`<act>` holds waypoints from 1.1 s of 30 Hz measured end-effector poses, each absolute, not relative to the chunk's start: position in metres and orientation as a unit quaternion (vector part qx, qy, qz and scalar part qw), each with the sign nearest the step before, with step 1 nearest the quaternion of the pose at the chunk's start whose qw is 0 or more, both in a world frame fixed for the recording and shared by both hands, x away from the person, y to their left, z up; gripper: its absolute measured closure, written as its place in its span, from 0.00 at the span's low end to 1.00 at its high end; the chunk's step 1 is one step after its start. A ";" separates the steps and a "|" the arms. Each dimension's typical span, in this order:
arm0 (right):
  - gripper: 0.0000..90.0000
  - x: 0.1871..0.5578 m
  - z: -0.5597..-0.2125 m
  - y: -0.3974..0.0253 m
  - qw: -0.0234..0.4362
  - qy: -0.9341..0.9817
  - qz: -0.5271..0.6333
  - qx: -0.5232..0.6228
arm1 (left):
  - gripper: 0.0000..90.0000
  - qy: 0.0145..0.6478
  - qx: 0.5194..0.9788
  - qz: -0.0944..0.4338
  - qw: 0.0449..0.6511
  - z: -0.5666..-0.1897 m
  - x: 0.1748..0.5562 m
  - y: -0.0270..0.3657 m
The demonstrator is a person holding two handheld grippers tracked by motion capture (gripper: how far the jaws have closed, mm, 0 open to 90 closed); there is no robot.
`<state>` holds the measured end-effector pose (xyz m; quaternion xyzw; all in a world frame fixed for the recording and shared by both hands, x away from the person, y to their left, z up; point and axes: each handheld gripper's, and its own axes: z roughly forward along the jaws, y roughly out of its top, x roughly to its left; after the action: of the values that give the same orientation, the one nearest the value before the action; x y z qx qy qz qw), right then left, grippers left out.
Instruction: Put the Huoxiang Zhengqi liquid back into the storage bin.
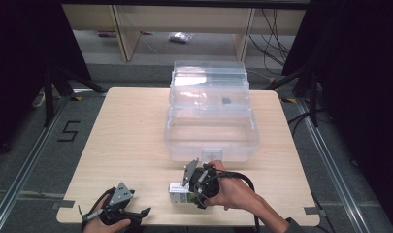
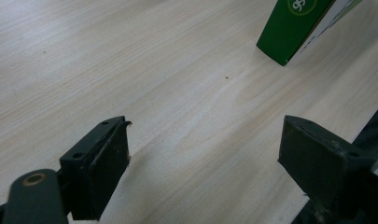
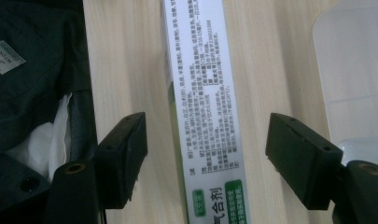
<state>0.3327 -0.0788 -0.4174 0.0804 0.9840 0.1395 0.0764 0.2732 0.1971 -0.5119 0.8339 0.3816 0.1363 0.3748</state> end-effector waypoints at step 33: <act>0.57 0.346 -0.437 -0.063 0.038 0.995 0.088 0.032 | 0.17 0.378 0.837 0.135 0.372 -0.511 0.273 0.198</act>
<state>0.3463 -0.0626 -0.4373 0.0320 0.9949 0.0882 0.0378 0.2734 0.1976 -0.5114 0.8370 0.3784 0.1348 0.3716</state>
